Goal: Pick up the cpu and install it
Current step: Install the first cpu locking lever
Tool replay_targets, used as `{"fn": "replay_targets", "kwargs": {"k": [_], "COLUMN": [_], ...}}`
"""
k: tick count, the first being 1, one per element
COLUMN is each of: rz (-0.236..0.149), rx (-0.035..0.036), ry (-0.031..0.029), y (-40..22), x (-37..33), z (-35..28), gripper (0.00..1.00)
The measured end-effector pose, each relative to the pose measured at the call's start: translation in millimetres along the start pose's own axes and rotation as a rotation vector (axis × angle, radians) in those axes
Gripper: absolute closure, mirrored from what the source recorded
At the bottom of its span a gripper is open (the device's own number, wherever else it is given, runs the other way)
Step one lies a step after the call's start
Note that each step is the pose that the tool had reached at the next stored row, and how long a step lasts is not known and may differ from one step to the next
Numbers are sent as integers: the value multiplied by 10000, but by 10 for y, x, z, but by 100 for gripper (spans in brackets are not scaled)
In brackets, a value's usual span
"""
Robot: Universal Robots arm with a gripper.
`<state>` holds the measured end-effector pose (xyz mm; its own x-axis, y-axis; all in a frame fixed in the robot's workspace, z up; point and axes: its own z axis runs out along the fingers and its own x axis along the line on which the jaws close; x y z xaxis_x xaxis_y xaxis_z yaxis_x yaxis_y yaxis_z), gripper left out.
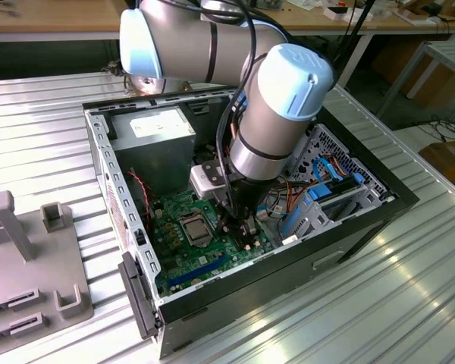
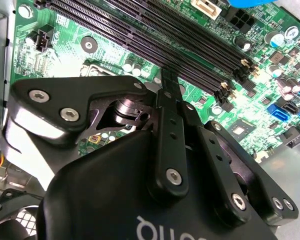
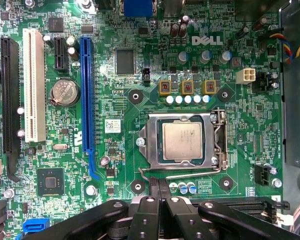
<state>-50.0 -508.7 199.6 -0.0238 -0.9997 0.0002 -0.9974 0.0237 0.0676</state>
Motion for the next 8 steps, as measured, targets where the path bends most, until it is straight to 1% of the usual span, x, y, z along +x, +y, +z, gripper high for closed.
{"fn": "replay_targets", "kwargs": {"k": [3, 8], "rz": [-21, -34], "rx": [23, 26], "ry": [-2, -5], "y": [-2, -2], "x": [0, -1], "z": [10, 4], "gripper": [89, 89]}}
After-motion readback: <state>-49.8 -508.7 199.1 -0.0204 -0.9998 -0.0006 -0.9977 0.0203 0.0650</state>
